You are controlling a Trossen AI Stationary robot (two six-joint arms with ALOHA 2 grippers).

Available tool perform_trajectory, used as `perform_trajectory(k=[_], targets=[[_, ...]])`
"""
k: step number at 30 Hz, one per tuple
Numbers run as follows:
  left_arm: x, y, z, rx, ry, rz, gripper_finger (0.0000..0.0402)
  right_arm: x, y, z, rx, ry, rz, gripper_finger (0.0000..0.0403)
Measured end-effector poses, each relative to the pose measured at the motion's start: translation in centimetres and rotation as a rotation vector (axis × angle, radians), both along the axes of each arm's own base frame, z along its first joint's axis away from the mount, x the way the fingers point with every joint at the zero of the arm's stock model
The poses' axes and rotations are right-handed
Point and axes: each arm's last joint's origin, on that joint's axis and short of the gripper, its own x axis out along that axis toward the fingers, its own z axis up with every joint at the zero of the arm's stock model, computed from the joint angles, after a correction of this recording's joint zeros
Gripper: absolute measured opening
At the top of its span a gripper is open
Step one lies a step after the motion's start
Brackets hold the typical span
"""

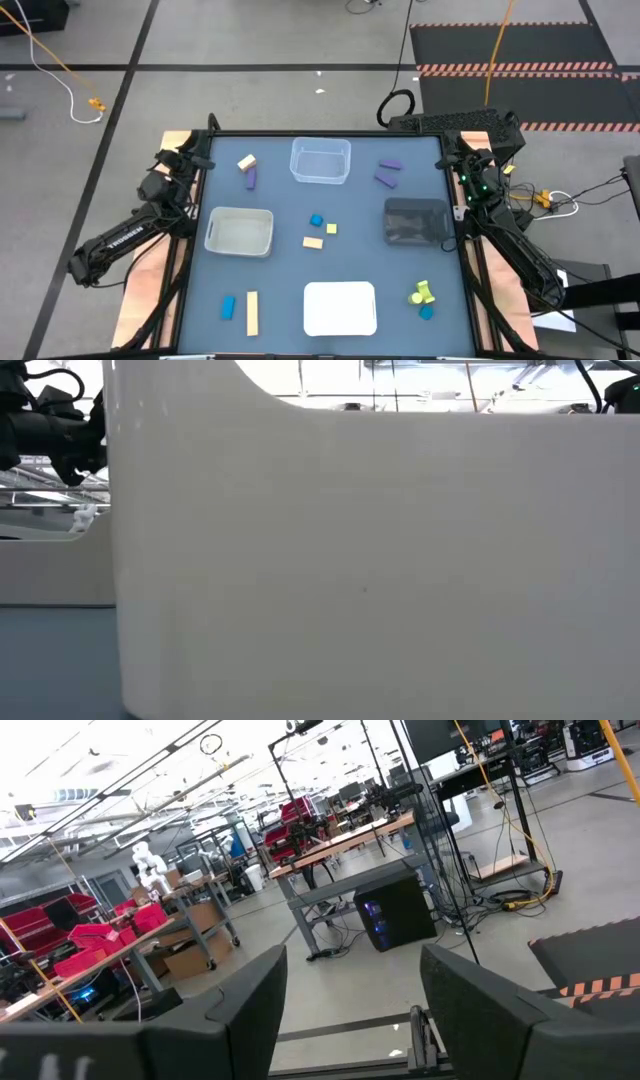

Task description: Sort & place blocks by color

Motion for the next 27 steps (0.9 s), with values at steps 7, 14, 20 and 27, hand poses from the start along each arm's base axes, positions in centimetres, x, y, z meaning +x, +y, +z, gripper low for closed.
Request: perform_trajectory(k=[7,14,20,27], targets=[[0.0,0.0,0.0,0.000,0.000,0.000,0.0216,0.0,0.0,0.0,0.000,0.000,0.000,0.0222],[0.0,0.0,0.0,0.000,0.000,0.000,0.0216,0.0,0.0,0.0,0.000,0.000,0.000,0.0222],[0.0,0.0,0.0,0.000,0.000,0.001,0.0216,0.0,0.0,0.4,-0.038,-0.027,-0.001,0.0222],[0.0,0.0,0.0,0.000,0.000,0.000,0.0216,0.3,0.3,1.3,-0.067,-0.211,0.161,0.0222]])
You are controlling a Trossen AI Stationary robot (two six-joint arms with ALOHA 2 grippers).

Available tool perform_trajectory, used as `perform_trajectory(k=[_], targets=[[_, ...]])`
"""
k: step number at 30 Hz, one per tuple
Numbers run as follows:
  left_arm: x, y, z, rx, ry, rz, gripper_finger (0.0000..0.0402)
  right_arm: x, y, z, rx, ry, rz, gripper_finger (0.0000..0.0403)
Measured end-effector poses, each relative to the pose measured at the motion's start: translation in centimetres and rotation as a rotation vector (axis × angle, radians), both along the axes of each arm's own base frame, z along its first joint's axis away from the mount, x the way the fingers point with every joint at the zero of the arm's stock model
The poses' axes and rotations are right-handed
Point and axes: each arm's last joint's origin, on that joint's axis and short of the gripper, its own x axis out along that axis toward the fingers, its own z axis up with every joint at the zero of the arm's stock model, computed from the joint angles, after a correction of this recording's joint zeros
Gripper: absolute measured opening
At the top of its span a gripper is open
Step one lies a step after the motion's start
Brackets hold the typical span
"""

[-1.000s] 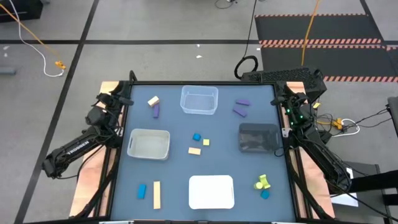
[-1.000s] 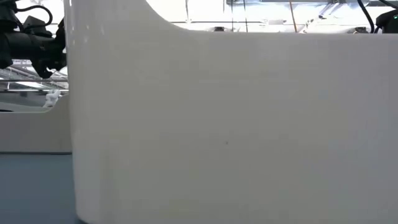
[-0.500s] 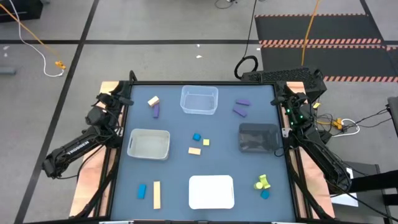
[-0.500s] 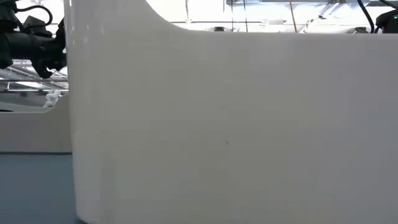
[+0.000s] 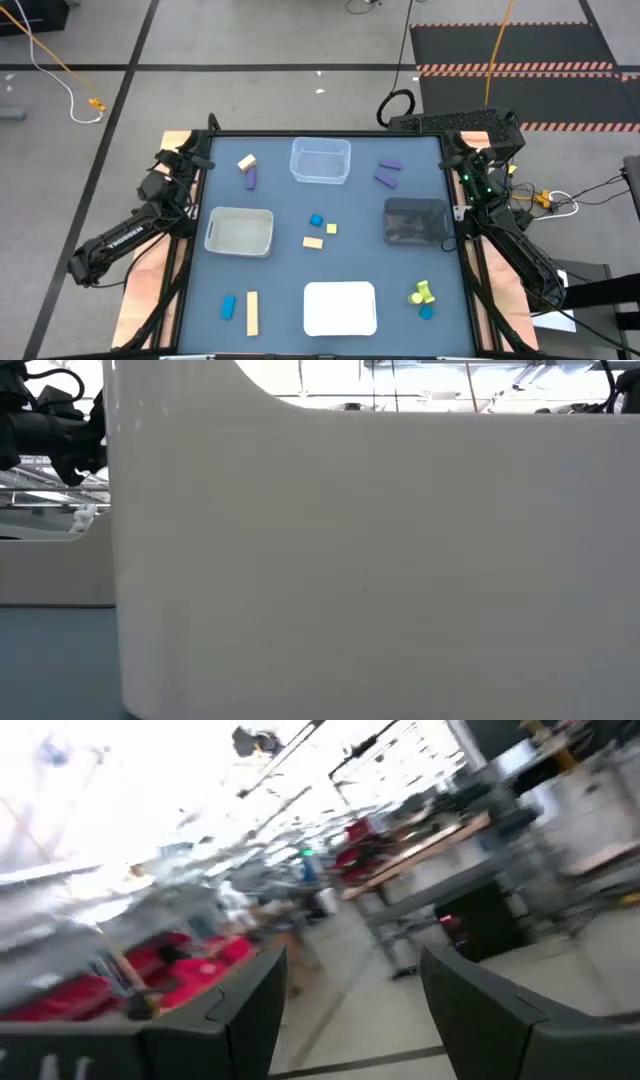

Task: Sort & place blocks by color
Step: Put the violet block into the black bin

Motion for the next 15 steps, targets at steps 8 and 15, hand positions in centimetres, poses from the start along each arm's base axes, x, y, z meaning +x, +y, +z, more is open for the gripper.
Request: perform_trajectory(k=[8,15], targets=[[0.00,0.00,0.00,0.000,0.000,0.000,0.0216,0.55,0.29,-0.05,0.136,-0.234,0.284,0.0222],[0.00,0.00,0.00,0.000,0.000,0.000,0.0216,0.97,0.70,0.05,0.157,-0.224,0.491,0.0222]])
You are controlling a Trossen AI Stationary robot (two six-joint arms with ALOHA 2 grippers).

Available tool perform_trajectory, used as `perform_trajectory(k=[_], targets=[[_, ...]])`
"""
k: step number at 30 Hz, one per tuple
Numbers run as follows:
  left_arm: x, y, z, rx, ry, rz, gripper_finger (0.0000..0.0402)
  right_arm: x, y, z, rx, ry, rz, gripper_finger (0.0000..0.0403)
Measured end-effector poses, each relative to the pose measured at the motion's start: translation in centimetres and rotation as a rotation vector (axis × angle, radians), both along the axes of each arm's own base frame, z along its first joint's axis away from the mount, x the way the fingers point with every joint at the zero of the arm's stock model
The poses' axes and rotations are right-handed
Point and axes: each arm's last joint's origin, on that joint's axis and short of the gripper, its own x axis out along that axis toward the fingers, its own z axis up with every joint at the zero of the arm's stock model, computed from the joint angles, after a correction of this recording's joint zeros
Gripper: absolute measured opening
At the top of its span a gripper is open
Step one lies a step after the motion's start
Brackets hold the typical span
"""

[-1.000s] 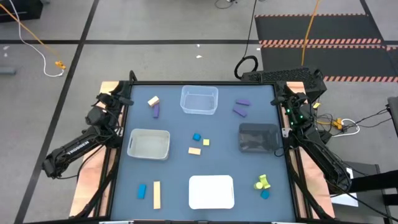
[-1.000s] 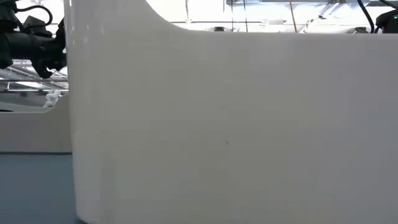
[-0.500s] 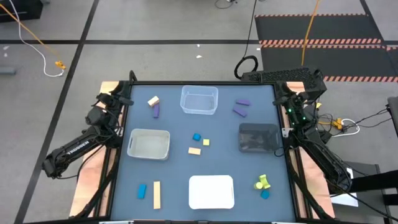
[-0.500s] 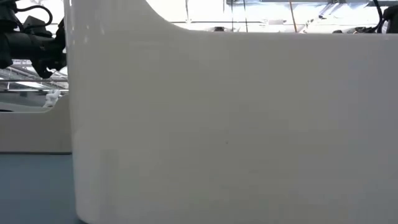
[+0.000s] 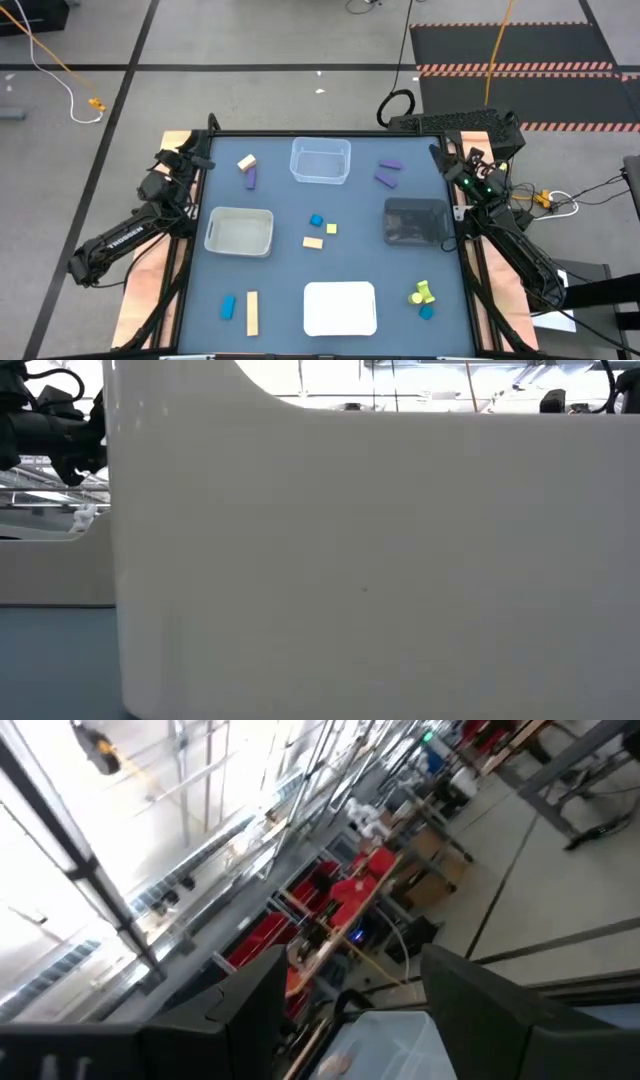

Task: Sort & place blocks by color
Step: Put the violet block into the black bin

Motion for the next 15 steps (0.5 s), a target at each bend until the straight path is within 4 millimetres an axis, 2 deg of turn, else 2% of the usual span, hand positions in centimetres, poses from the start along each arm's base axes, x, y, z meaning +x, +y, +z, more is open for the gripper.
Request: perform_trajectory(k=[11,15], targets=[[0.0,0.0,0.0,0.000,0.000,0.000,0.0216,-0.3,0.5,1.7,-0.223,-0.045,-0.025,0.0222],[0.0,0.0,0.0,0.000,0.000,0.000,0.0216,-0.2,0.4,1.7,-0.252,0.008,-0.041,0.0222]])
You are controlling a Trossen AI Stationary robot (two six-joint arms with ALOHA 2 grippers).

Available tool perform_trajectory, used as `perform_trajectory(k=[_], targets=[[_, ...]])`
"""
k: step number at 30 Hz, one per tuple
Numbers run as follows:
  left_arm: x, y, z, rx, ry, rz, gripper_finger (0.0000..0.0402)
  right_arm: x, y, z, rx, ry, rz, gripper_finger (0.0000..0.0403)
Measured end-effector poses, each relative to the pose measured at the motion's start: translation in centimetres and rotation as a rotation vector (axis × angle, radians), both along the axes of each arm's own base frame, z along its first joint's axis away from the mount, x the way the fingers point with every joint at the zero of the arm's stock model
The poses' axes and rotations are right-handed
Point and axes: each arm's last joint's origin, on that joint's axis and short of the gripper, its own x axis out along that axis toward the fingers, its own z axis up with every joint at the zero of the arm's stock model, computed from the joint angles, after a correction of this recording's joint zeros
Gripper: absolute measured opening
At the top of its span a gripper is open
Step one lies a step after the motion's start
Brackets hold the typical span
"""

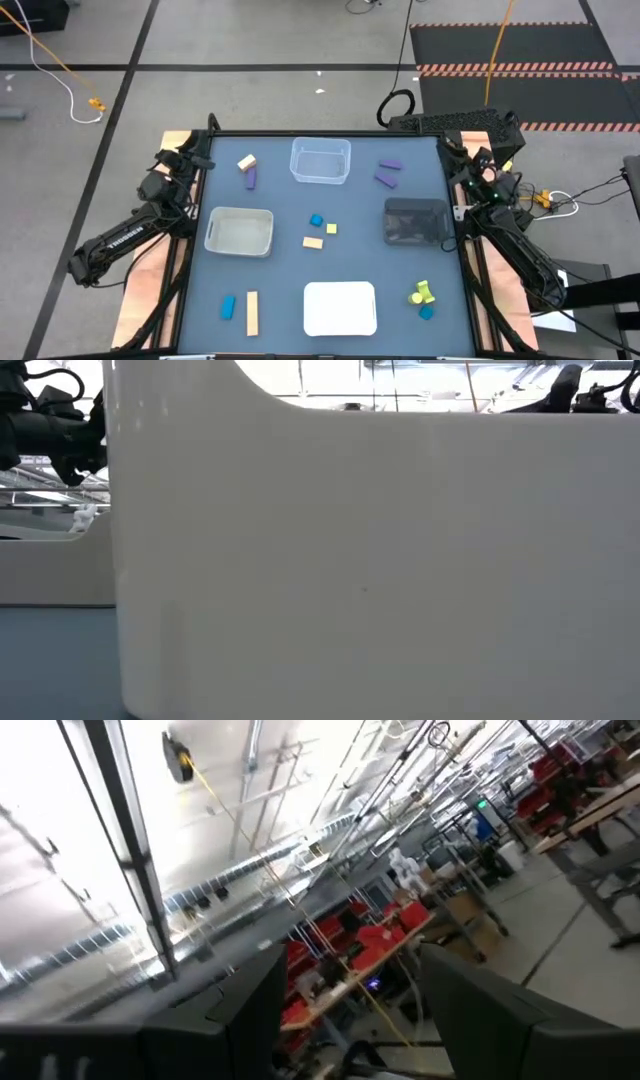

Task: Sort & place blocks by color
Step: Put the violet block into the black bin

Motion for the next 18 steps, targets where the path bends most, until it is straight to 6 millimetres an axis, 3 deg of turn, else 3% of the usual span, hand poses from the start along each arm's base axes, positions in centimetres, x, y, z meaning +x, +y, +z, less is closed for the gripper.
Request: perform_trajectory(k=[2,10,18], targets=[[0.0,0.0,0.0,0.000,0.001,0.000,0.0216,0.2,-0.2,-0.2,0.004,0.043,-0.006,0.0222],[0.0,0.0,0.0,0.000,0.000,0.000,0.0216,1.0,-1.1,2.4,-0.040,0.163,0.035,0.0222],[0.0,0.0,0.0,0.000,0.001,0.000,0.0216,2.5,-3.3,5.7,-0.097,0.366,0.019,0.0222]])
